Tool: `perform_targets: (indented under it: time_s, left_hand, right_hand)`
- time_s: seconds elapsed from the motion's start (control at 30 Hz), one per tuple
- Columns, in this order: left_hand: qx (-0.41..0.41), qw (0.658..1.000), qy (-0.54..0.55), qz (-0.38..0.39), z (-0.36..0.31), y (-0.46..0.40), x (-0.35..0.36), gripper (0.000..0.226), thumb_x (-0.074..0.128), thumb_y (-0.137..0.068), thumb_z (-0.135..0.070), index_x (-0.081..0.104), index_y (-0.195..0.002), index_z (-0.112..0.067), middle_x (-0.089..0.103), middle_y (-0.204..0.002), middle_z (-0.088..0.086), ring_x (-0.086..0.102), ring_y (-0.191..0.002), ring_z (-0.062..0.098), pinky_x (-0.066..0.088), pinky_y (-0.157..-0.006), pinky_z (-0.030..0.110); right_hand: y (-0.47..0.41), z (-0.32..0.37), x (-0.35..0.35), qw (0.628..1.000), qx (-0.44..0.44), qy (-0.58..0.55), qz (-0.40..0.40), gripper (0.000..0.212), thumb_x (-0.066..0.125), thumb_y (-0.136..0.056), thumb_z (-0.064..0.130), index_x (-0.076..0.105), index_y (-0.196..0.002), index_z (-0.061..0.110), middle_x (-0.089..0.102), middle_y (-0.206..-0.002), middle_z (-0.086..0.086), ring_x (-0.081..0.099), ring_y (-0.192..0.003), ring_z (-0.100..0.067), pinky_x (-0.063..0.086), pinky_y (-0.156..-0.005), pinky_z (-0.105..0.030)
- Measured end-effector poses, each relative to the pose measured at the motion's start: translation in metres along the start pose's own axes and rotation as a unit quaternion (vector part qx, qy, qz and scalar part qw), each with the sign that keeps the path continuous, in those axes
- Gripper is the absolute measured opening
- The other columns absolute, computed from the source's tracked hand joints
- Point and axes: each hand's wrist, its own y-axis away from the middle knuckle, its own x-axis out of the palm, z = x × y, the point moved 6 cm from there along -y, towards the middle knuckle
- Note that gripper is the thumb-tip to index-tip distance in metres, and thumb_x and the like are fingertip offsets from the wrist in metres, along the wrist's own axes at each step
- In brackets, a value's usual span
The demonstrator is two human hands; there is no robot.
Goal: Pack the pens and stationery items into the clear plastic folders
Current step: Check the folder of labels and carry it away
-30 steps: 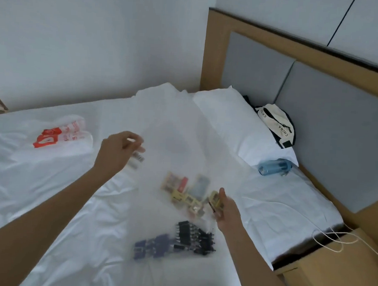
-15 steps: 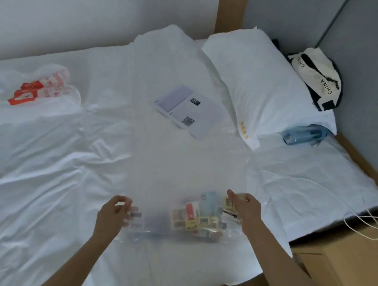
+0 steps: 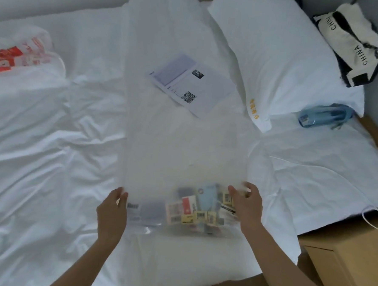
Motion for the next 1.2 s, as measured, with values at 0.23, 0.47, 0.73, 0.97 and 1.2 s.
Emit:
perform_targets:
  time_s: [0.23,0.47,0.73,0.97,1.2]
  left_hand:
    - [0.037,0.999,0.016,-0.026,-0.029,0.015,-0.003,0.027,0.048,-0.098,-0.012,0.057,-0.122,-0.003,0.062,-0.121,0.011,0.055,-0.116,0.027,0.036,-0.098,0.03]
    - [0.081,0.991,0.104,0.014,-0.058,0.005,-0.024,0.019,0.049,-0.095,0.001,0.062,-0.098,-0.013,0.069,-0.08,0.0,0.065,-0.064,0.003,0.043,-0.06,0.006]
    - [0.194,0.966,0.172,0.004,-0.167,-0.005,-0.086,0.017,0.056,-0.094,-0.01,0.067,-0.099,-0.022,0.071,-0.08,-0.006,0.065,-0.059,0.002,0.049,-0.064,0.03]
    - [0.236,0.938,0.255,-0.002,-0.251,0.003,-0.163,0.009,0.064,-0.09,-0.018,0.067,-0.088,-0.027,0.073,-0.075,-0.01,0.068,-0.06,0.012,0.05,-0.055,0.022]
    - [0.188,0.879,0.43,0.087,-0.273,0.009,-0.213,0.029,0.065,-0.089,-0.014,0.058,-0.117,-0.015,0.071,-0.093,0.005,0.07,-0.077,0.018,0.058,-0.068,0.027]
  right_hand:
    - [0.009,-0.01,-0.01,0.996,0.02,-0.086,-0.026,0.031,0.07,-0.085,0.021,0.054,-0.11,0.02,0.058,-0.11,0.001,0.056,-0.106,-0.02,0.047,-0.095,-0.041]
    - [0.019,-0.008,-0.031,0.979,0.008,-0.203,-0.018,0.01,0.064,-0.09,0.015,0.053,-0.089,0.013,0.064,-0.088,-0.01,0.061,-0.073,-0.017,0.05,-0.062,-0.021]
    - [0.039,0.045,-0.04,0.947,0.024,-0.314,0.063,0.01,0.052,-0.097,0.018,0.047,-0.089,0.015,0.069,-0.084,-0.012,0.061,-0.068,-0.024,0.047,-0.058,-0.032]
    - [0.077,0.105,-0.056,0.893,0.028,-0.445,0.069,0.008,0.049,-0.099,0.02,0.05,-0.093,0.015,0.064,-0.087,-0.011,0.062,-0.074,-0.022,0.049,-0.066,-0.034]
    - [0.116,0.161,-0.069,0.836,0.002,-0.542,0.083,0.013,0.048,-0.099,0.019,0.046,-0.088,0.013,0.061,-0.086,-0.011,0.061,-0.074,-0.022,0.055,-0.063,-0.033]
